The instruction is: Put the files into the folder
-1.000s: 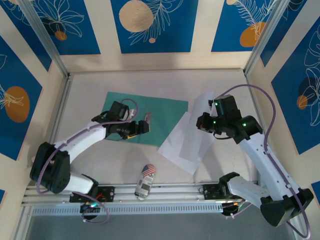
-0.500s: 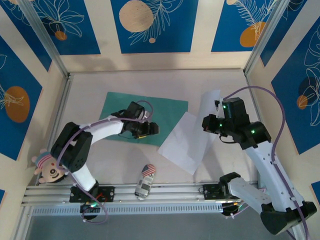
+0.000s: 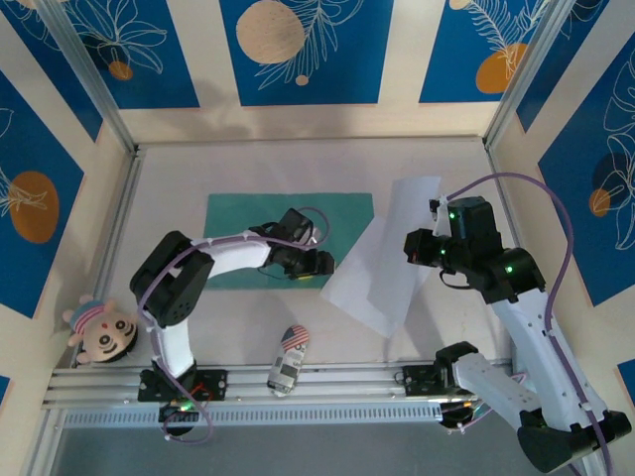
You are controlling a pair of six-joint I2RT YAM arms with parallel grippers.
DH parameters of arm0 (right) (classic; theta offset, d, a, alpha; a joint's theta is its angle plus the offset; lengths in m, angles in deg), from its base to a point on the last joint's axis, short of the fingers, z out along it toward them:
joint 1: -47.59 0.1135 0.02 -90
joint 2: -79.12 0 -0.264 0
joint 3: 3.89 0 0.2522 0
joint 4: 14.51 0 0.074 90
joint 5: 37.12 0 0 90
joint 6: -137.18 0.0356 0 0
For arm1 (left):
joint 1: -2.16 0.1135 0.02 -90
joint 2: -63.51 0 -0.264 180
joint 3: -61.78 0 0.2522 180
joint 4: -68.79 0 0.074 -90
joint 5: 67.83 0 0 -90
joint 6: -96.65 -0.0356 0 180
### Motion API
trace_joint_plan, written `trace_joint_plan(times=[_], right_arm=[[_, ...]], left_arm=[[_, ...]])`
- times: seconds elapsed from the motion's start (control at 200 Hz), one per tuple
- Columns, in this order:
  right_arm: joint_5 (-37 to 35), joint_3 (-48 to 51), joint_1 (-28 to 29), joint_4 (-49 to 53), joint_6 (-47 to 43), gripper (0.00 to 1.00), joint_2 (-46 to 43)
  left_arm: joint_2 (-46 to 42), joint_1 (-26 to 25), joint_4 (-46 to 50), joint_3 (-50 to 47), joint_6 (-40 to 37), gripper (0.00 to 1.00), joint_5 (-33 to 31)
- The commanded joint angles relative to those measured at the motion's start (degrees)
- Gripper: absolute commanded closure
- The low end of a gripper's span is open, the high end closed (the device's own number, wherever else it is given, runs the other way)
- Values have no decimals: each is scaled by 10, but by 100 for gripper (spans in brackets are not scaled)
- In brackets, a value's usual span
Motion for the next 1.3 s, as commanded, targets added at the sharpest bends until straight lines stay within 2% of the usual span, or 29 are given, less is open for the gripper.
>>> trace_joint_plan(times=[0.0,0.145,0.275,0.405,0.485,0.595,0.68,0.78,0.88,0.995,1.145,1.295], right_arm=[[10,0,-4,6,-9,100,-5],[11,-1,-7,11,-9,100,-7],[14,0,-8,9,-7,100,-10],[19,-1,-9,9,-4,100,-10],[23,-1,-9,7,-4,100,-11],[26,2,-9,3,-2,100,-14],[29,3,-10,-1,0,100,-14],[37,6,-9,-9,2,100,-15],[47,10,-9,-21,6,100,-15],[66,19,-10,-42,9,100,-17],[81,26,-9,-56,4,100,-19],[77,32,-9,-58,-5,100,-23]], left_arm=[[32,-17,-4,8,2,38,16],[37,-22,-3,12,-11,45,21],[19,-21,16,22,-35,45,28],[-23,-18,76,50,-75,45,24],[-52,-6,122,73,-110,45,20],[-78,39,171,97,-144,45,2],[-77,79,183,114,-156,42,-12],[-56,118,184,135,-159,26,-56],[-16,142,189,166,-157,16,-98],[28,151,183,199,-159,12,-111],[83,151,180,236,-156,12,-118],[113,149,163,241,-141,12,-89]])
